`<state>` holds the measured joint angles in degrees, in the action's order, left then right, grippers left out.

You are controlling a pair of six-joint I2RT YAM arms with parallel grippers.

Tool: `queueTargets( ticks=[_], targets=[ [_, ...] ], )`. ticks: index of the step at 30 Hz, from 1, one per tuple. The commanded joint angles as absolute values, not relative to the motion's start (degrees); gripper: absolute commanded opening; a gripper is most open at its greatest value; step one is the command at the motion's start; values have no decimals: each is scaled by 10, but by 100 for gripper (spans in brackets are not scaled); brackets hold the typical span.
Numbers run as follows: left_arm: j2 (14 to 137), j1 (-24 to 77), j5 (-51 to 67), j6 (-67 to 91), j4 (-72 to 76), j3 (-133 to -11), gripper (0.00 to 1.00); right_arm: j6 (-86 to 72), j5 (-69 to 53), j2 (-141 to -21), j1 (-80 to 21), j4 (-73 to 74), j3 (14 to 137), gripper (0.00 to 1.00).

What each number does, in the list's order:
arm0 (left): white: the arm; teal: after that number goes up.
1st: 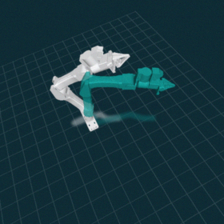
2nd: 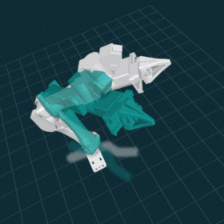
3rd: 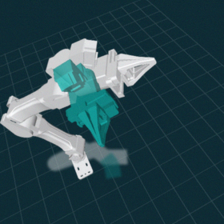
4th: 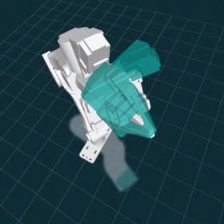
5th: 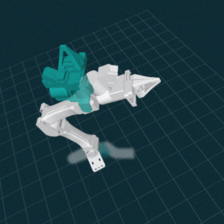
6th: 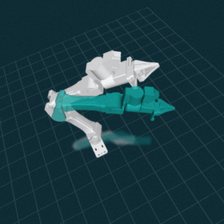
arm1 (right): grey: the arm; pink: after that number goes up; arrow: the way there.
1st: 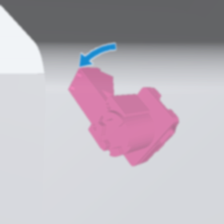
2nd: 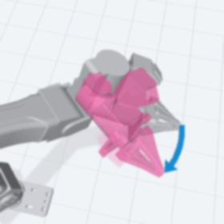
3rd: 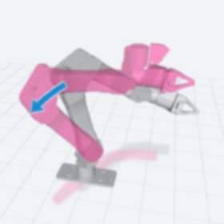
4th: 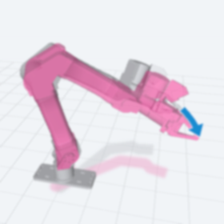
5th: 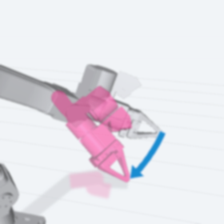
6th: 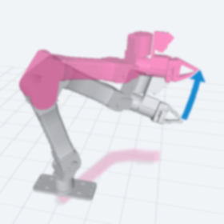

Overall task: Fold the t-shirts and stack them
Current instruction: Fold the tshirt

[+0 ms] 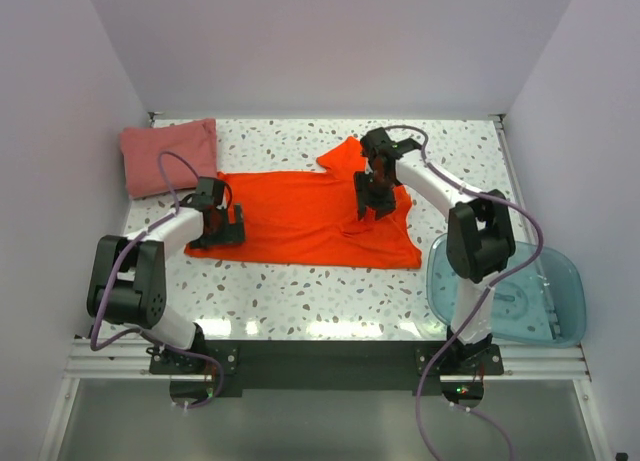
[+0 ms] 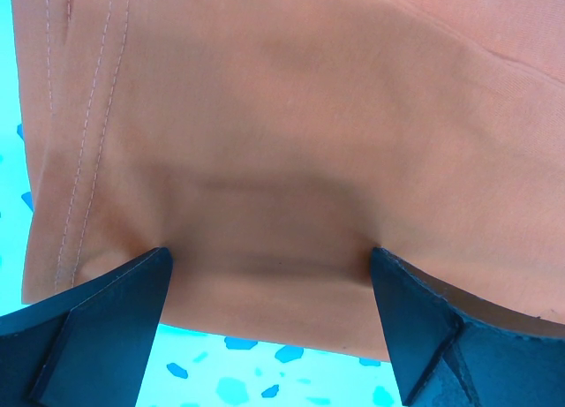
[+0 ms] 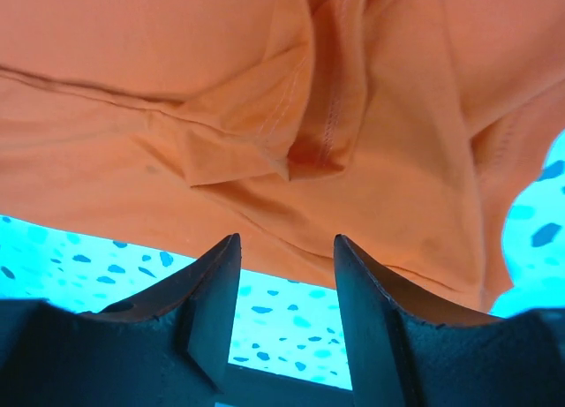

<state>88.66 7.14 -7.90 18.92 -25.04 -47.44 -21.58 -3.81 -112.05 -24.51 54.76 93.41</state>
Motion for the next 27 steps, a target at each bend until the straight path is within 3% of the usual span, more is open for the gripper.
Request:
queueTargets(
  ticks=[1, 21, 27],
  targets=[
    [870, 67, -81, 191, -265, -474, 100, -206, -62, -1107, -253, 522, 911, 50],
    [843, 66, -83, 189, -272, -456, 100, -143, -71, -1185, -264, 459, 938, 48],
    [837, 66, -86, 188, -277, -456, 100, -142, -87, -1184, -265, 471, 957, 19]
  ],
)
